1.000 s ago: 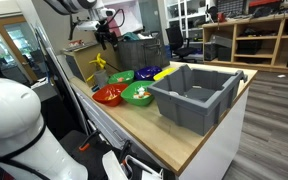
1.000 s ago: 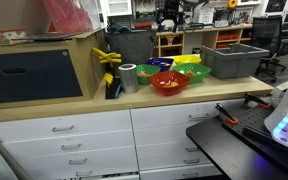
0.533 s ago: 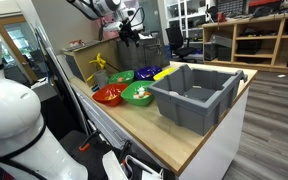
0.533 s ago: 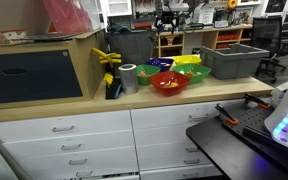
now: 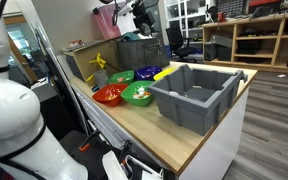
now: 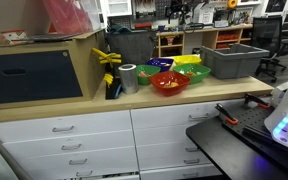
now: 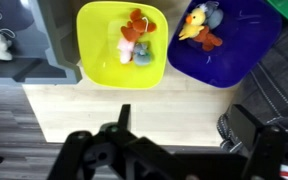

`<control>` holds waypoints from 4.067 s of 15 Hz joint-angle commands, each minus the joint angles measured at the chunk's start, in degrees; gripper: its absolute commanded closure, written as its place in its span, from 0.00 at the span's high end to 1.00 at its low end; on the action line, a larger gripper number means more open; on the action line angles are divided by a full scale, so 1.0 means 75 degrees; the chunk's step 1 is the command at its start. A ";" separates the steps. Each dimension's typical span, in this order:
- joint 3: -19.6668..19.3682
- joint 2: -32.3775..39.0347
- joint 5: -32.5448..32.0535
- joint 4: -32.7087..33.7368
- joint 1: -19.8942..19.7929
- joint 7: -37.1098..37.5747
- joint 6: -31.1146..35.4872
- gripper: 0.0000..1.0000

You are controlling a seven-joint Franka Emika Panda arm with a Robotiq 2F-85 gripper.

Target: Take the thing out of the grey tub

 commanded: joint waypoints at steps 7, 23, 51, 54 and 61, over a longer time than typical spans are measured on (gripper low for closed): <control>-0.0624 0.0344 0.0135 0.0918 -0.1013 -0.0126 -0.0820 1.00; -0.0708 0.0412 0.0065 0.0303 -0.1349 -0.0095 -0.0189 1.00; -0.1389 0.0936 0.0724 -0.2590 -0.2360 -0.0432 0.0954 1.00; -0.1449 0.1052 0.0659 -0.2823 -0.2368 -0.0474 0.1114 1.00; -0.1612 0.1350 0.0707 -0.3293 -0.2438 -0.0470 0.1671 1.00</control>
